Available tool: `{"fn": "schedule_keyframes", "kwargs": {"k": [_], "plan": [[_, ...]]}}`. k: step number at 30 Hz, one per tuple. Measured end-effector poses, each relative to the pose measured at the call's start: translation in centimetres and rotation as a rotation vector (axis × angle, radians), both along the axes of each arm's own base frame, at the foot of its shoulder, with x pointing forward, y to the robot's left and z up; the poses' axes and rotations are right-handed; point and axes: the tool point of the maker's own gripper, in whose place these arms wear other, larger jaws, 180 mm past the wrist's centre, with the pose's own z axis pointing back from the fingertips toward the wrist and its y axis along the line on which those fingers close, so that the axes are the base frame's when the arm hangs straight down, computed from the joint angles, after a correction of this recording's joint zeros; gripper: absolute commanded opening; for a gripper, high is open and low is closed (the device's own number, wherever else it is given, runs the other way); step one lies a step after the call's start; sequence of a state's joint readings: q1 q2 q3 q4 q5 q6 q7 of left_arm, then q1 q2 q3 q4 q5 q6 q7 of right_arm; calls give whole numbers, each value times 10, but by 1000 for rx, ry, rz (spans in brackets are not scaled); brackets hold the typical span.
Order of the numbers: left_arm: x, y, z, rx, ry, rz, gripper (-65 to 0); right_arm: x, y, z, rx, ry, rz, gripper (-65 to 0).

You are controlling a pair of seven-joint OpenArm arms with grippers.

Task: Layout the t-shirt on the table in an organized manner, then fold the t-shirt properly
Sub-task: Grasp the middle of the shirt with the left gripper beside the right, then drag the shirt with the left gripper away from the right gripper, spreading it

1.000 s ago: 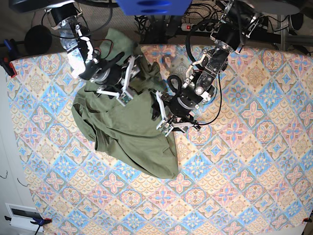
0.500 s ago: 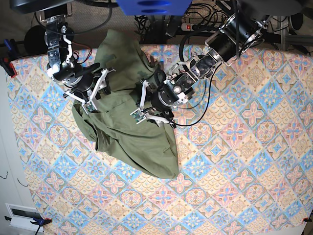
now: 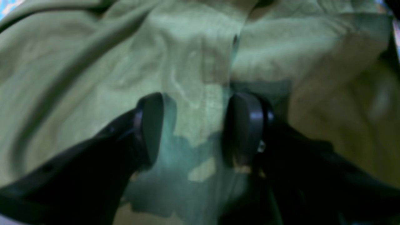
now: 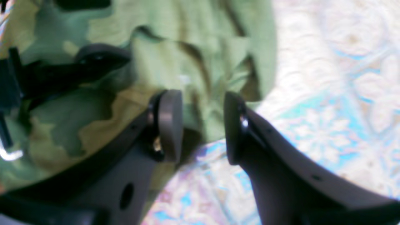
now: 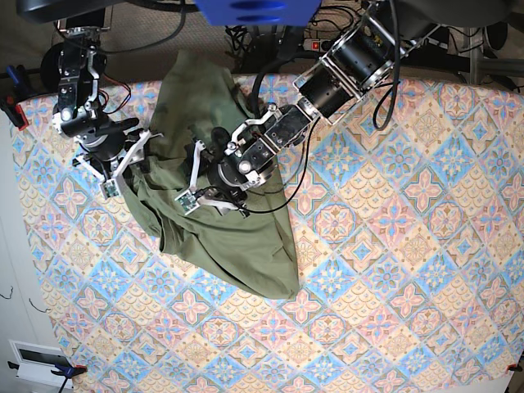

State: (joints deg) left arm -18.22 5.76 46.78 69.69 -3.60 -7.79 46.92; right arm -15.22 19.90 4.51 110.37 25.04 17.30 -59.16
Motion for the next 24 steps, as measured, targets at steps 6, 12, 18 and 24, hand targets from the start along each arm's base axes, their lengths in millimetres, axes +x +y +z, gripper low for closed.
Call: {"fn": "schedule_keyframes", "kwargs": {"k": [6, 12, 18, 24], "plan": [[11, 5, -10, 57, -62, -17, -466, -1, 4, -1, 15, 1, 3, -435], [45, 36, 5, 17, -79, 131, -650, 0, 3, 0, 9, 0, 3, -435], [92, 77, 67, -110, -189, 315, -650, 1, 4, 0, 13, -2, 3, -435], [106, 100, 138, -203, -298, 398, -650, 2, 4, 0, 11, -3, 3, -435]]}}
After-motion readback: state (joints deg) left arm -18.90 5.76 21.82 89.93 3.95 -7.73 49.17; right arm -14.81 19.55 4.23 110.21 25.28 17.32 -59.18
